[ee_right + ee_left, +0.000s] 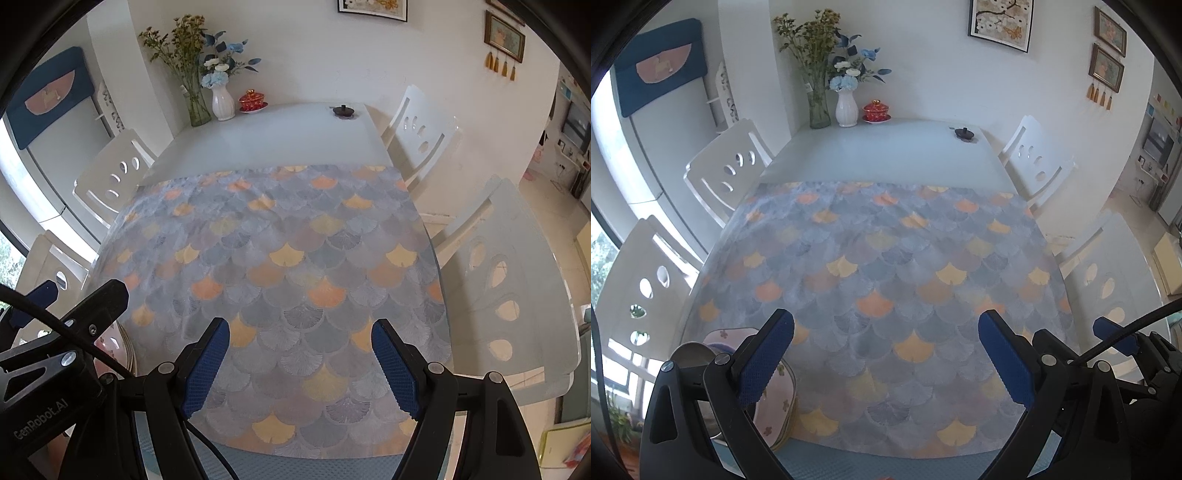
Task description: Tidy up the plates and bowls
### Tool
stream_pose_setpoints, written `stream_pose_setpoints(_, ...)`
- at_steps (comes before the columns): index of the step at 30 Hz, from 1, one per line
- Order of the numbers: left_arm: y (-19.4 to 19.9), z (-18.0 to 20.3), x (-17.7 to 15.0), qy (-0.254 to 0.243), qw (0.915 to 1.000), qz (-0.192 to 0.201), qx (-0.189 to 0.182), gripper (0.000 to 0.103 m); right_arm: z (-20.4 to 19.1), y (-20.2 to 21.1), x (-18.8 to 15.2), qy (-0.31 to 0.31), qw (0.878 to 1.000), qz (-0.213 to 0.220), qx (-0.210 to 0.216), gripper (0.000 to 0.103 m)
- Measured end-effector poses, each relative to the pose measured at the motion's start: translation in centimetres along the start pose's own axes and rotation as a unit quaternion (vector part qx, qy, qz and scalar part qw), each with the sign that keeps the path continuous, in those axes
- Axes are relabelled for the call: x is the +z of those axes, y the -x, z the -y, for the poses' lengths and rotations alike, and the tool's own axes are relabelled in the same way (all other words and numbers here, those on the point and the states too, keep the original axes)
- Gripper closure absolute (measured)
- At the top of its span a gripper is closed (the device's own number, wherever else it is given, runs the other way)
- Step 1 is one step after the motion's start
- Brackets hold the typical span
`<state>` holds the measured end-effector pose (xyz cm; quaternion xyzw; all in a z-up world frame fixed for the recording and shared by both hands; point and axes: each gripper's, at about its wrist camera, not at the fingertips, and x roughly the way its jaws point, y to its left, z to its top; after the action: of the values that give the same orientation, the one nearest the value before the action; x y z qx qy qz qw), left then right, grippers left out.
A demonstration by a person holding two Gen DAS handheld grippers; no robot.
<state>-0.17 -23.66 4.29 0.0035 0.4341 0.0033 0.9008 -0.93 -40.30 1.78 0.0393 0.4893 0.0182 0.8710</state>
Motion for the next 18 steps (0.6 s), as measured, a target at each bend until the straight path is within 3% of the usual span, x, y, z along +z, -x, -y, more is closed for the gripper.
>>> stream_pose_setpoints(18, -2.1, 0.6, -0.1, -0.004, 0.9998, -0.018, 0.006, 0.003, 0.8, -1.8, 0.3, -0.003, 1.0, -0.018, -0.004, 0.026)
